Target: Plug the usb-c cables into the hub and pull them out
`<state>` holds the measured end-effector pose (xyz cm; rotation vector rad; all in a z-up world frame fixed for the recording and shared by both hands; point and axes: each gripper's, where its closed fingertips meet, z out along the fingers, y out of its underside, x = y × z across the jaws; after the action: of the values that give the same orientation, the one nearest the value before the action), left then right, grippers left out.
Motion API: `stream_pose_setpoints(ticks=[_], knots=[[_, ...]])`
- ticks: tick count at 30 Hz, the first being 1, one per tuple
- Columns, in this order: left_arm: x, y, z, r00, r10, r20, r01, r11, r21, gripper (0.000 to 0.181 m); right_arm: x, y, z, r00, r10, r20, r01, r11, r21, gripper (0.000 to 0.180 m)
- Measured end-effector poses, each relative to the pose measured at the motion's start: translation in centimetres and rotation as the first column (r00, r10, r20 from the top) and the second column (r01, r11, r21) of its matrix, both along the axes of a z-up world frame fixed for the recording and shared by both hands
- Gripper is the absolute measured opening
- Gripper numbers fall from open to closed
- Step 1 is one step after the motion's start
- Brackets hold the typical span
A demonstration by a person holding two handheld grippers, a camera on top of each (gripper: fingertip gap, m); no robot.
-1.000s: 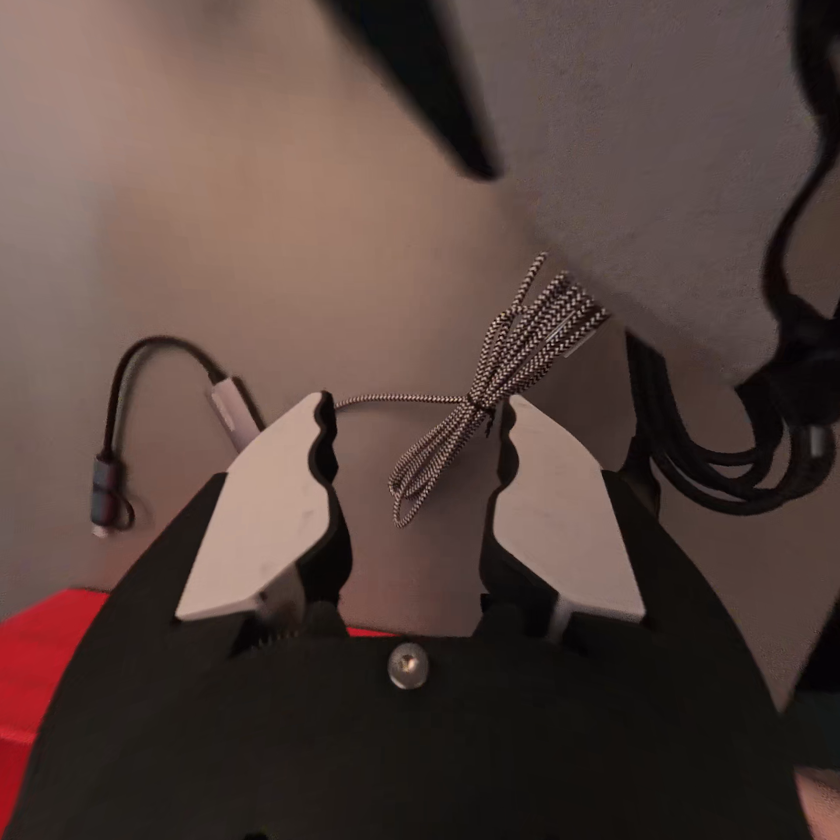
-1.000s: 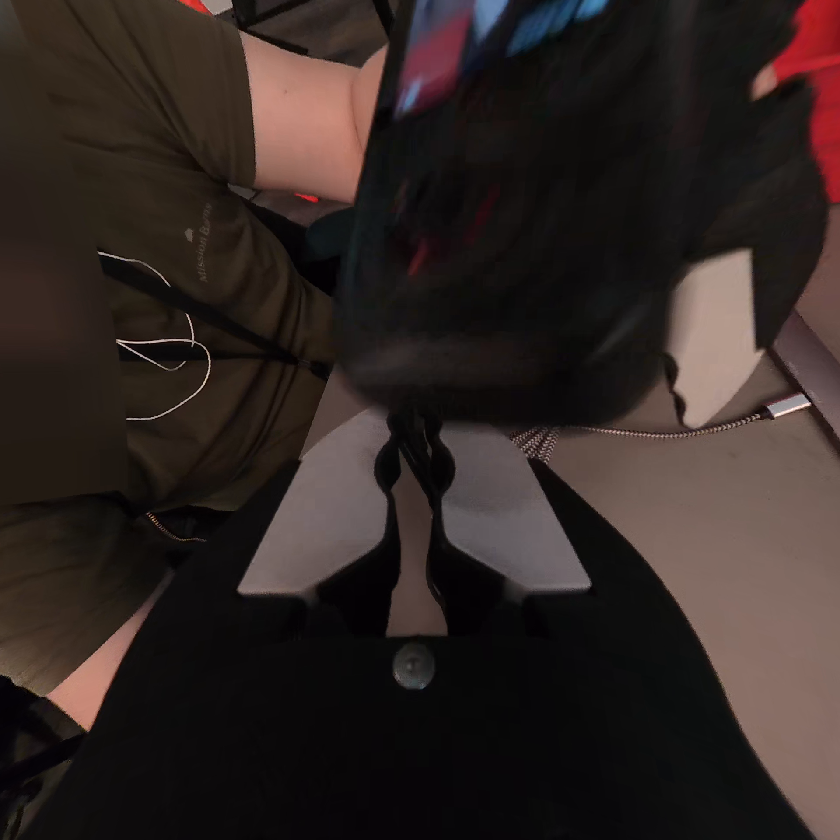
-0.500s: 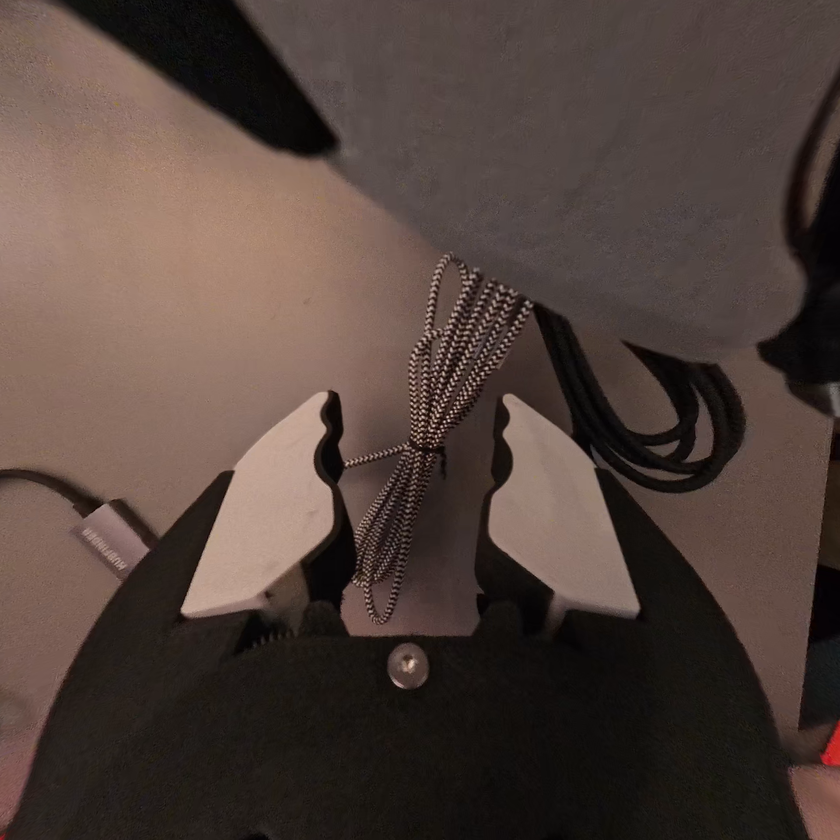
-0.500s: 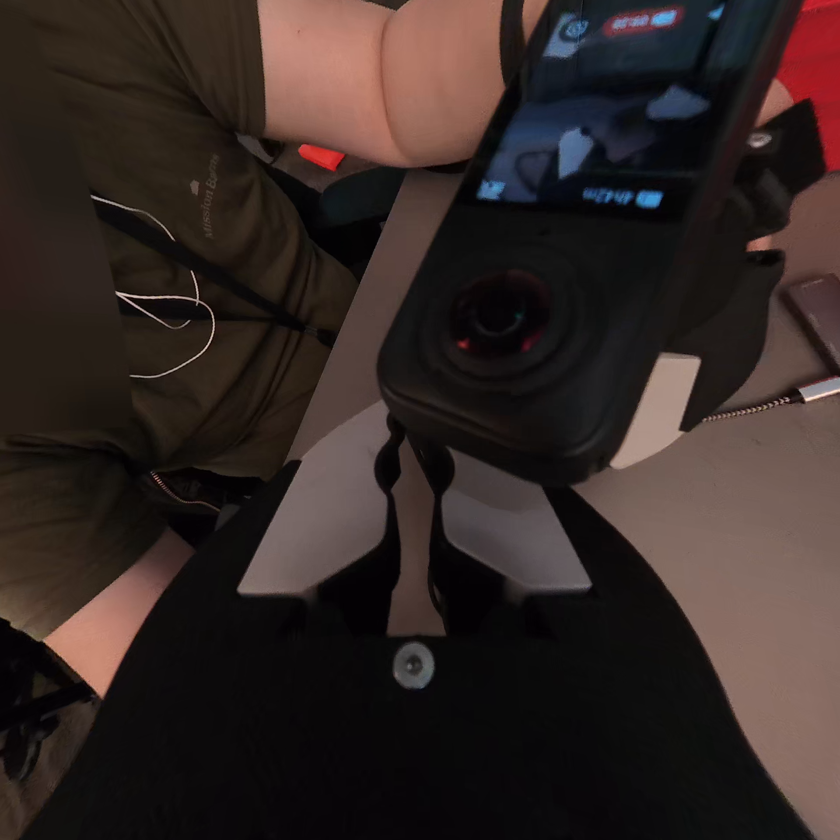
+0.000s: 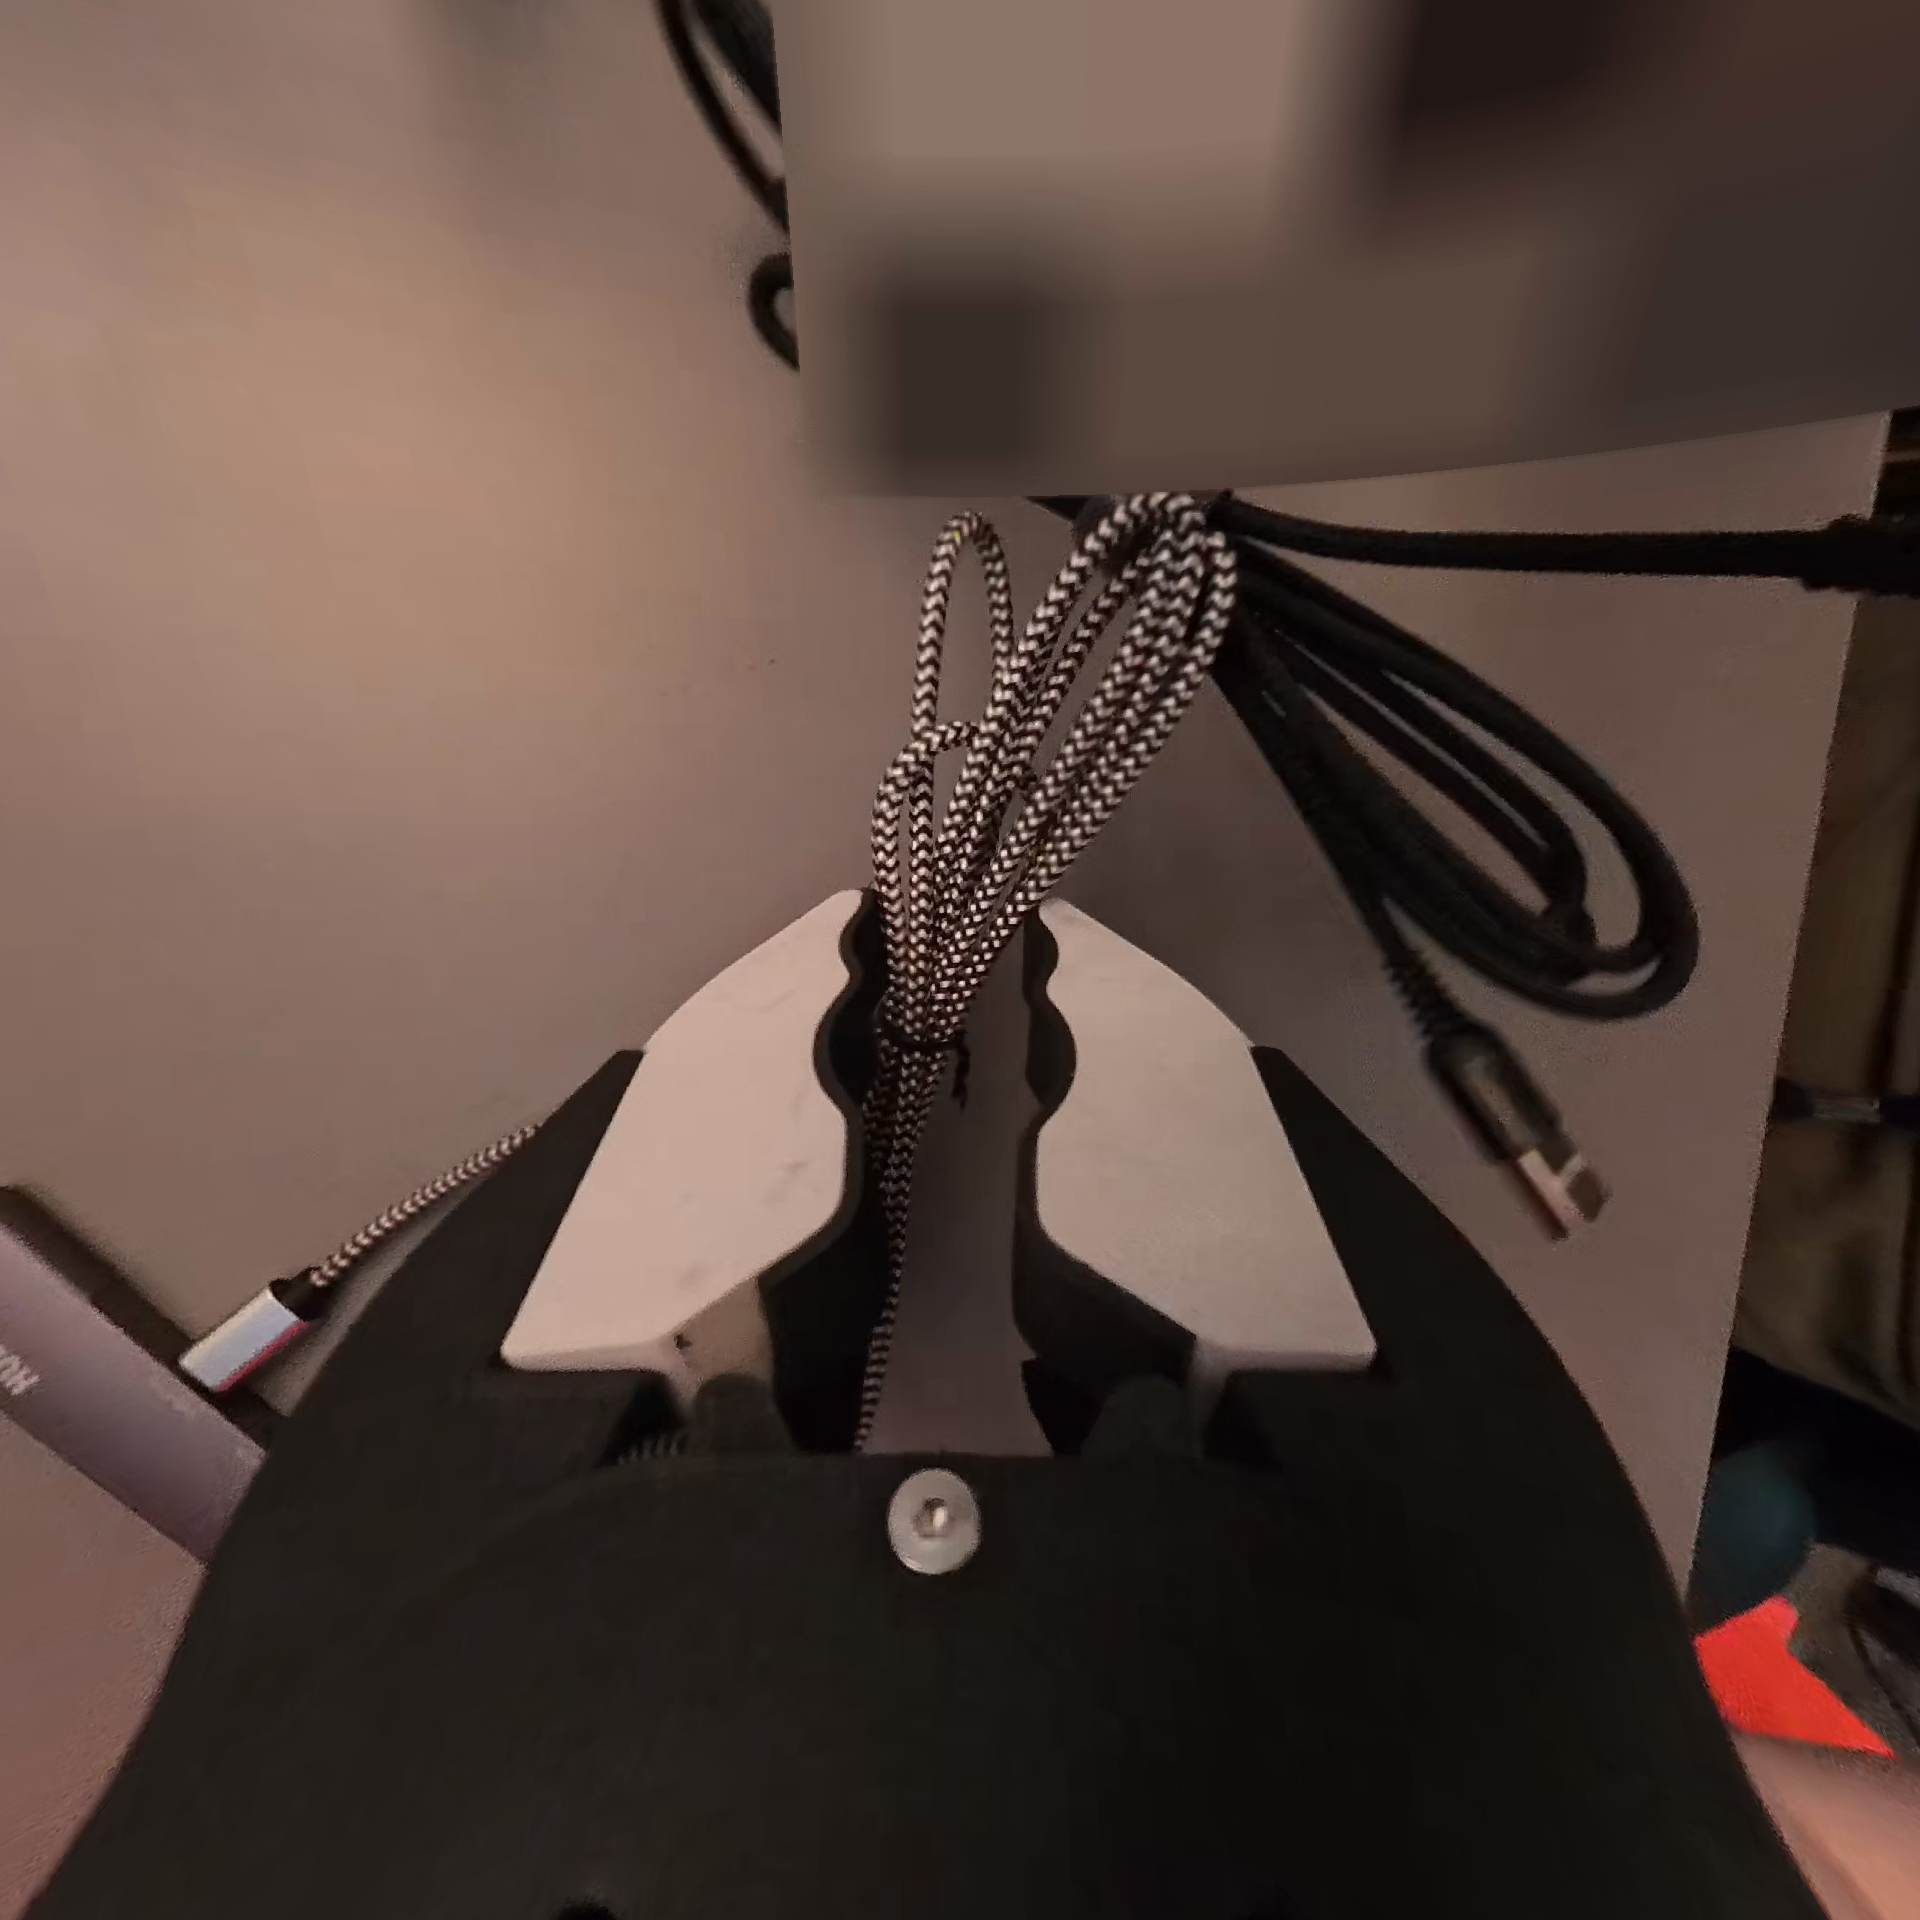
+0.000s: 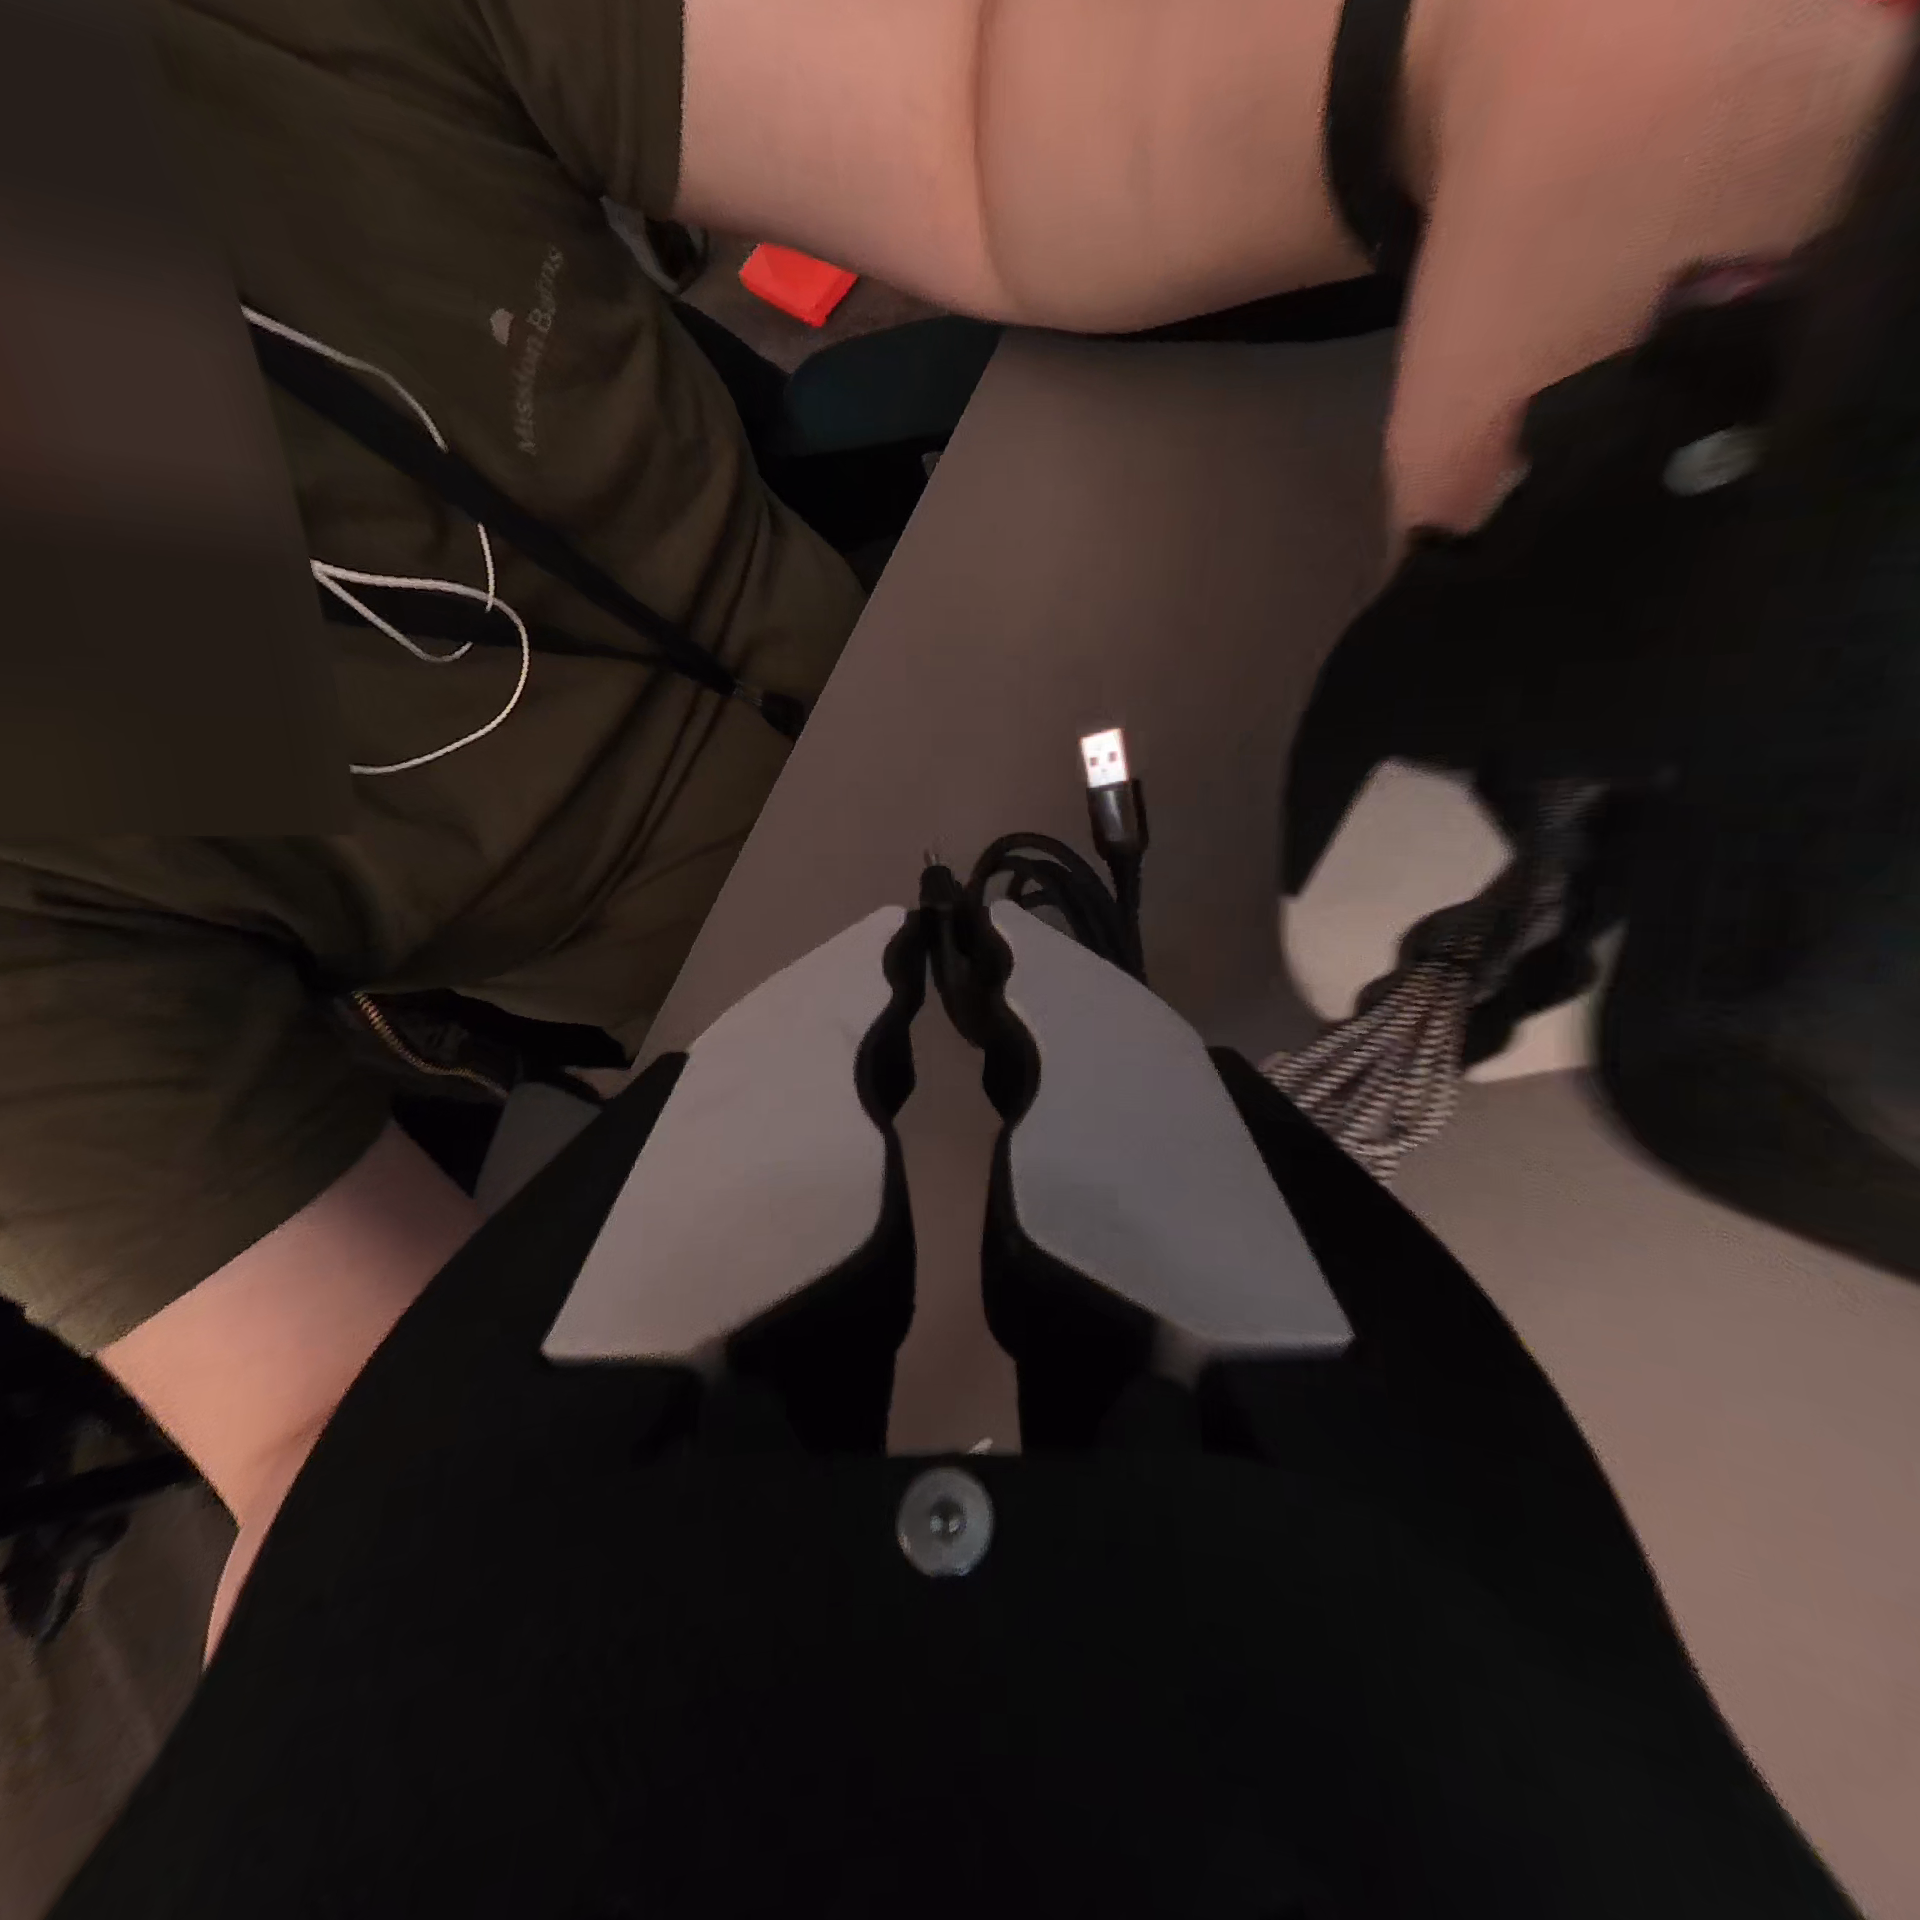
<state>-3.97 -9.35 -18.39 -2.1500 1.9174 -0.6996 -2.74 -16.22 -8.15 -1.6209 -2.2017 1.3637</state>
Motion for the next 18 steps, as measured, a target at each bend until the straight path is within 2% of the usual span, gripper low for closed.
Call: stream_pose_setpoints(ticks=[3,5,8,14,16,18], knots=[[-0.5,2.1,0.4,0.997,0.080,0.013,-0.081,0.995,0.063,0.021,0.6,-1.3,-1.2,0.994,0.067,0.082,-0.067,0.998,-0.006,0.009],[-1.1,4.2,0.7,0.982,0.188,0.021,-0.190,0.975,0.113,0.019,1.3,-2.9,-1.3,0.982,0.160,0.104,-0.154,0.986,-0.061,0.008],[-1.7,4.9,0.4,0.971,0.237,0.013,-0.237,0.967,0.097,0.019,1.7,-3.7,-2.2,0.966,0.191,0.176,-0.186,0.982,-0.042,0.008],[0.1,2.0,2.1,0.976,0.188,0.110,-0.175,0.977,-0.119,0.026,1.5,-3.0,-2.2,0.973,0.163,0.163,-0.161,0.987,-0.024,0.008],[-0.1,2.7,4.1,0.951,0.253,0.178,-0.225,0.960,-0.167,0.042,1.4,-2.5,-2.0,0.979,0.137,0.149,-0.135,0.991,-0.020,0.008],[-1.1,4.5,6.0,0.904,0.362,0.226,-0.325,0.927,-0.185,0.046,1.5,-2.4,-1.7,0.982,0.135,0.133,-0.133,0.991,-0.020,0.008]])
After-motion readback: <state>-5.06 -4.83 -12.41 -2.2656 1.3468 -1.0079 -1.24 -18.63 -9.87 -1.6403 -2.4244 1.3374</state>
